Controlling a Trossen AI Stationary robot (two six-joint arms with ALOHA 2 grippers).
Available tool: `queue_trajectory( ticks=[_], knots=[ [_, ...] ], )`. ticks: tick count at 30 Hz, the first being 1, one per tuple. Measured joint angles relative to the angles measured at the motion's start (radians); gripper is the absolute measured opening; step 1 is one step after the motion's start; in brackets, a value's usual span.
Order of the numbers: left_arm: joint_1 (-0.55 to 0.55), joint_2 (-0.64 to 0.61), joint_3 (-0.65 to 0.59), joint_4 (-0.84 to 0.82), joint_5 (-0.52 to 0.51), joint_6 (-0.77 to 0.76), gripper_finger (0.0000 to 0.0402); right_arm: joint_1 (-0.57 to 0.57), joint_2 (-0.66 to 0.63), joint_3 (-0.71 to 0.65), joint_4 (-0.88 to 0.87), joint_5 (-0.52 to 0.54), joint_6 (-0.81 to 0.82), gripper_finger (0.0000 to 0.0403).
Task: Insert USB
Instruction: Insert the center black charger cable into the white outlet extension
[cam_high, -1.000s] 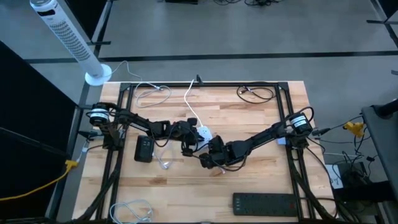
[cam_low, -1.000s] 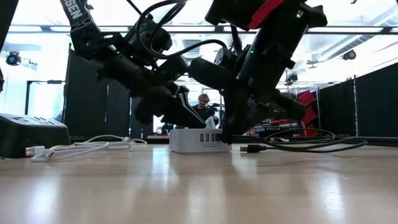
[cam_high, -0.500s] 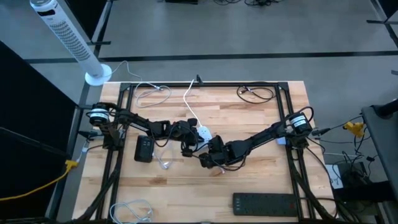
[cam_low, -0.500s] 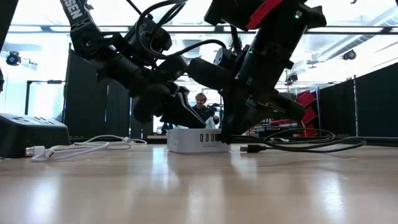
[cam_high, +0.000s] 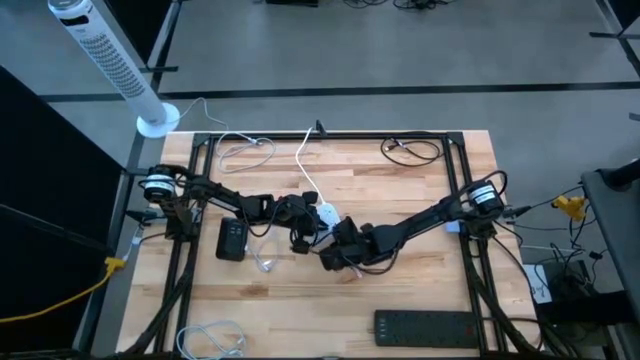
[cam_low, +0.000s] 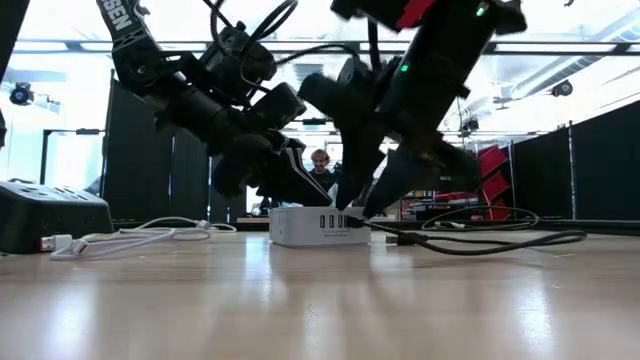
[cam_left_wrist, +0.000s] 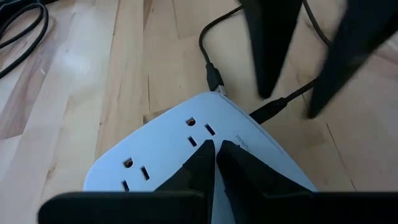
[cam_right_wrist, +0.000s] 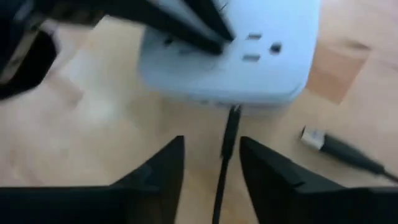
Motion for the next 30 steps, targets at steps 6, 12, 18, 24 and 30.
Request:
queue_trajectory(
  ticks=[6,12,18,24,30],
  knots=[
    [0.0,0.0,0.0,0.0,-0.002,0.0,0.0023,0.032,-0.015,0.035,-0.097,-0.001,-0.009,0.0193],
    [0.0,0.0,0.0,0.0,-0.004,0.0,0.0023,0.043,-0.011,0.034,-0.136,0.012,0.02,0.0178],
    [0.0,0.0,0.0,0.002,-0.005,0.0,0.0023,0.039,-0.001,0.034,-0.125,0.043,-0.024,0.0151],
    [0.0,0.0,0.0,0.003,-0.007,0.0,0.0023,0.045,0.059,0.033,-0.091,0.077,-0.089,0.0145],
    [0.0,0.0,0.0,0.003,-0.008,-0.002,0.0023,0.075,0.073,0.033,-0.085,0.204,-0.124,0.0162]
  ],
)
